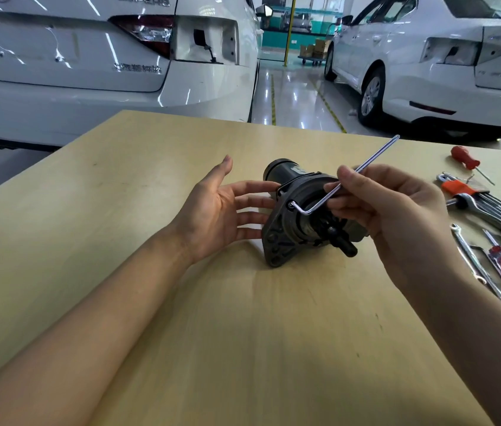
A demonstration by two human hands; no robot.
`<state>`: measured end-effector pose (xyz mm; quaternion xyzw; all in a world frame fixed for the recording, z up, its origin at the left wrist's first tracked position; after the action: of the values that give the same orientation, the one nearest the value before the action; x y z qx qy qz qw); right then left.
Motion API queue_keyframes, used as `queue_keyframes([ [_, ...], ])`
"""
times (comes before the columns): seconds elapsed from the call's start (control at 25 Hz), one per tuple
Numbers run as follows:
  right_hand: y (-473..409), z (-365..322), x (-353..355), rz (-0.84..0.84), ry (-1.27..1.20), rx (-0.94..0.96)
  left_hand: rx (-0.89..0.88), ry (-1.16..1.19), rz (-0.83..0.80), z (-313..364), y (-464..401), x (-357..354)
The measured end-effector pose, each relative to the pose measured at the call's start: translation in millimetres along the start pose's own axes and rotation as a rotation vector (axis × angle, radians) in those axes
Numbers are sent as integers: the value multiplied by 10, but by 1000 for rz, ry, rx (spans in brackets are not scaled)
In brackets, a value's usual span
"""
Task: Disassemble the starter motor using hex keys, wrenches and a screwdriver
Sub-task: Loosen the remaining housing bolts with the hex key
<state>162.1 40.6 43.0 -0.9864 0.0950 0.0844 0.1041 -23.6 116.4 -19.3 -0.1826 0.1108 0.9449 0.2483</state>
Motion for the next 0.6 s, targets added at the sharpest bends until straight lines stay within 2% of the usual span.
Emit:
queue_keyframes([
  [0.48,14,-3,-30,26,6,30,-6,-9,0,2,3,-12],
  [0.6,-6,-121,-120,-10,153,182,-2,-7,9,-1,8,-19],
])
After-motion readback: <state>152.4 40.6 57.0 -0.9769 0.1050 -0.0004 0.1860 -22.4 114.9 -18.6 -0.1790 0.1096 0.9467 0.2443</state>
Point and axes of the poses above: each hand's wrist, its own y-axis away from the middle knuckle, its own x-axis out of the back of the hand, z = x × y, the point moved 4 cm from there along -y, towards the middle knuckle, and after that the axes turned 1 degree about z, right-handed, at the moved point
